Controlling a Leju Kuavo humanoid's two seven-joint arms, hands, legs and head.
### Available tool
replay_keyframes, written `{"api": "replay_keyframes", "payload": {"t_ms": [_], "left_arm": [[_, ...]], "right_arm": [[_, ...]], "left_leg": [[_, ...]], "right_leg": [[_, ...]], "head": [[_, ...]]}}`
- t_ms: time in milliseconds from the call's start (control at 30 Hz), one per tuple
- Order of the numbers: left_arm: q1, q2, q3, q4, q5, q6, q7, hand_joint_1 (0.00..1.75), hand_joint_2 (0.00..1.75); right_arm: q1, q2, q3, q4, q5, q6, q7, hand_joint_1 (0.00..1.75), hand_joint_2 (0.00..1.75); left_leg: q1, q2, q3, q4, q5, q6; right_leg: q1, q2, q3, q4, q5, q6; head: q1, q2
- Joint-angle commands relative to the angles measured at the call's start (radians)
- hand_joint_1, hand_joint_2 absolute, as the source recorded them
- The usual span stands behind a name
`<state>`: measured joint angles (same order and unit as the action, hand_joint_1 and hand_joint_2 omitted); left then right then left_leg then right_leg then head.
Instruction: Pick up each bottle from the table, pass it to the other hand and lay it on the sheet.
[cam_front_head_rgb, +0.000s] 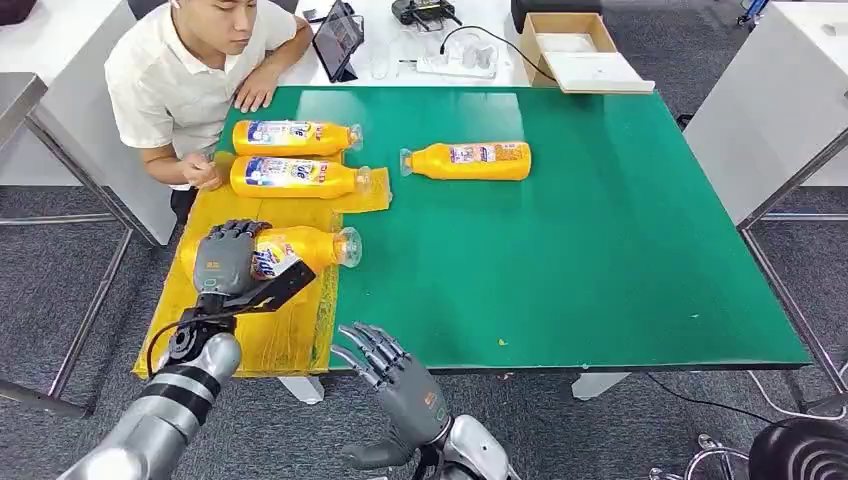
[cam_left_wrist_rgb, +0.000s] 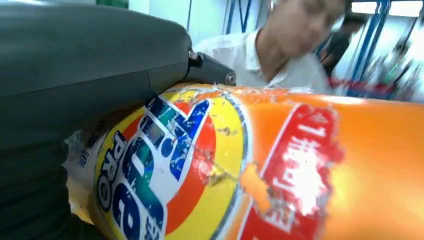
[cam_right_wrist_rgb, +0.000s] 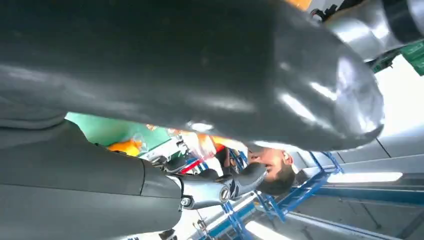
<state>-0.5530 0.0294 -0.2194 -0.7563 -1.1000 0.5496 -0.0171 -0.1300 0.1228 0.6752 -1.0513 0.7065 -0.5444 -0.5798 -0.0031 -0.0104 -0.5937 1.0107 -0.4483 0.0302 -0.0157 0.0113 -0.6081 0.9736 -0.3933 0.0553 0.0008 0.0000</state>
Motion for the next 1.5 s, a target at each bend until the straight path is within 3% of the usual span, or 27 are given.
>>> {"api": "replay_keyframes", "payload": {"t_ms": [33, 67, 100, 133, 167, 200, 233, 267, 300, 333, 367, 567, 933, 1067, 1167, 1233, 1267, 1367, 1500], "left_arm": [[-0.210, 0.026, -0.089, 0.371, -0.079, -0.170, 0.046, 1.75, 1.75], [-0.213, 0.024, -0.088, 0.377, -0.079, -0.190, 0.046, 1.75, 1.75], [-0.236, 0.011, -0.087, 0.409, -0.070, -0.337, 0.027, 1.75, 1.75], [-0.239, 0.007, -0.065, 0.414, -0.039, -0.390, 0.004, 1.75, 1.75], [-0.236, 0.004, -0.042, 0.409, -0.008, -0.415, -0.019, 1.52, 1.75], [-0.236, 0.004, -0.042, 0.409, -0.008, -0.415, -0.019, 1.52, 1.75], [-0.232, 0.002, -0.025, 0.406, 0.016, -0.430, -0.039, 0.93, 1.75], [-0.231, 0.000, -0.004, 0.405, 0.045, -0.458, -0.061, 0.65, 1.75], [-0.229, 0.001, -0.004, 0.404, 0.046, -0.460, -0.063, 0.65, 1.75], [-0.227, -0.003, 0.021, 0.403, 0.081, -0.488, -0.089, 0.17, 1.75], [-0.226, -0.004, 0.051, 0.400, 0.127, -0.535, -0.128, 0.00, 1.75], [-0.229, 0.013, 0.073, 0.367, 0.224, -0.667, -0.238, 0.00, 1.75], [-0.229, 0.018, 0.049, 0.358, 0.237, -0.675, -0.250, 0.00, 1.75], [-0.195, 0.019, 0.075, 0.315, 0.325, -0.679, -0.324, 0.00, 1.75], [-0.079, -0.007, 0.147, 0.124, 0.507, -0.589, -0.471, 0.00, 1.75], [0.073, -0.048, 0.206, -0.169, 0.691, -0.526, -0.571, 0.00, 1.75], [0.152, -0.065, 0.213, -0.341, 0.800, -0.525, -0.575, 0.00, 1.75], [0.274, -0.095, 0.227, -0.607, 0.966, -0.451, -0.622, 0.00, 1.75], [0.331, -0.093, 0.218, -0.770, 1.089, -0.461, -0.609, 0.00, 1.75]], "right_arm": [[-0.015, -0.006, 0.011, 0.009, -0.020, 0.031, -0.006, 0.00, 0.00], [-0.016, -0.006, 0.010, 0.010, -0.021, 0.033, -0.006, 0.00, 0.00], [-0.020, -0.004, 0.006, 0.018, -0.036, 0.045, -0.014, 0.00, 0.00], [-0.021, -0.003, 0.006, 0.026, -0.040, 0.047, -0.020, 0.00, 0.00], [-0.021, -0.001, 0.004, 0.034, -0.046, 0.049, -0.024, 0.00, 0.00], [-0.021, -0.001, 0.004, 0.034, -0.046, 0.049, -0.024, 0.00, 0.00], [-0.021, 0.000, 0.005, 0.038, -0.049, 0.047, -0.029, 0.00, 0.00], [-0.022, 0.001, 0.005, 0.045, -0.053, 0.046, -0.034, 0.00, 0.00], [-0.022, 0.001, 0.005, 0.046, -0.054, 0.045, -0.035, 0.00, 0.00], [-0.023, 0.002, 0.006, 0.051, -0.056, 0.044, -0.038, 0.00, 0.00], [-0.024, 0.003, 0.007, 0.056, -0.061, 0.043, -0.044, 0.00, 0.00], [-0.041, 0.011, 0.013, 0.103, -0.094, 0.032, -0.080, 0.00, 0.00], [-0.049, 0.012, 0.014, 0.122, -0.103, 0.025, -0.088, 0.00, 0.00], [-0.051, 0.016, 0.004, 0.137, -0.124, 0.012, -0.100, 0.00, 0.00], [-0.042, 0.010, 0.001, 0.130, -0.125, 0.005, -0.102, 0.00, 0.00], [-0.024, 0.003, -0.004, 0.099, -0.119, -0.006, -0.107, 0.00, 0.00], [-0.012, 0.000, -0.013, 0.075, -0.122, -0.017, -0.113, 0.00, 0.00], [0.018, -0.013, -0.043, 0.036, -0.143, -0.061, -0.118, 0.00, 0.00], [0.030, -0.029, -0.081, 0.001, -0.162, -0.059, -0.118, 0.00, 0.00]], "left_leg": [[0.001, -0.001, 0.003, 0.000, -0.001, -0.002], [0.002, -0.001, 0.003, 0.000, -0.001, -0.002], [0.001, -0.001, 0.004, 0.000, -0.002, -0.002], [0.001, -0.001, 0.003, 0.001, -0.002, -0.002], [0.001, 0.000, 0.002, 0.000, -0.001, -0.001], [0.001, -0.001, 0.004, 0.000, -0.001, -0.002], [0.001, -0.001, 0.003, -0.001, -0.001, -0.001], [0.001, 0.001, 0.004, -0.001, -0.001, -0.002], [0.000, 0.000, 0.002, -0.001, -0.001, -0.001], [0.000, 0.000, 0.004, -0.001, -0.001, -0.002], [0.000, -0.001, 0.003, -0.001, -0.001, -0.002], [0.000, 0.000, 0.005, -0.001, -0.001, -0.002], [0.000, 0.000, 0.005, -0.001, -0.001, -0.002], [0.000, 0.000, 0.004, -0.001, -0.001, -0.001], [0.001, 0.001, 0.008, -0.002, -0.002, -0.002], [-0.001, 0.000, 0.005, -0.002, -0.001, -0.001], [0.000, 0.000, 0.006, -0.002, -0.001, -0.001], [0.000, 0.000, 0.005, -0.001, -0.002, -0.001], [0.000, 0.003, 0.004, 0.002, -0.005, -0.002]], "right_leg": [[0.002, -0.003, 0.003, 0.001, -0.002, -0.003], [0.002, -0.003, 0.004, 0.001, -0.002, -0.003], [0.002, -0.002, 0.004, 0.000, -0.002, -0.002], [0.002, -0.002, 0.004, 0.001, -0.003, -0.002], [0.001, -0.001, 0.003, 0.000, -0.001, -0.002], [0.001, -0.002, 0.005, 0.000, -0.002, -0.002], [0.001, 0.000, 0.003, 0.000, -0.001, -0.002], [0.001, 0.000, 0.005, -0.001, -0.001, -0.003], [0.000, 0.000, 0.003, -0.001, -0.001, -0.002], [0.000, 0.000, 0.004, -0.001, -0.001, -0.002], [0.000, -0.001, 0.004, -0.001, -0.001, -0.002], [0.001, 0.000, 0.006, 0.000, -0.001, -0.002], [0.000, 0.000, 0.005, -0.001, -0.001, -0.002], [0.000, 0.001, 0.005, 0.000, -0.001, -0.002], [0.001, 0.001, 0.008, -0.001, -0.001, -0.003], [-0.001, 0.000, 0.005, -0.001, -0.001, -0.001], [0.000, 0.000, 0.007, -0.001, -0.002, -0.002], [0.000, -0.001, 0.006, -0.001, -0.003, -0.002], [0.000, 0.001, 0.004, 0.001, -0.004, -0.003]], "head": [[0.000, 0.000], [0.000, 0.000], [0.000, 0.000], [0.000, 0.000], [0.000, 0.000], [0.000, 0.000], [0.000, 0.000], [0.000, 0.000], [0.000, 0.000], [0.000, 0.000], [0.000, 0.000], [0.000, 0.000], [0.000, 0.000], [0.000, 0.000], [0.000, 0.000], [0.000, 0.000], [0.000, 0.000], [0.000, 0.000], [0.000, 0.000]]}}
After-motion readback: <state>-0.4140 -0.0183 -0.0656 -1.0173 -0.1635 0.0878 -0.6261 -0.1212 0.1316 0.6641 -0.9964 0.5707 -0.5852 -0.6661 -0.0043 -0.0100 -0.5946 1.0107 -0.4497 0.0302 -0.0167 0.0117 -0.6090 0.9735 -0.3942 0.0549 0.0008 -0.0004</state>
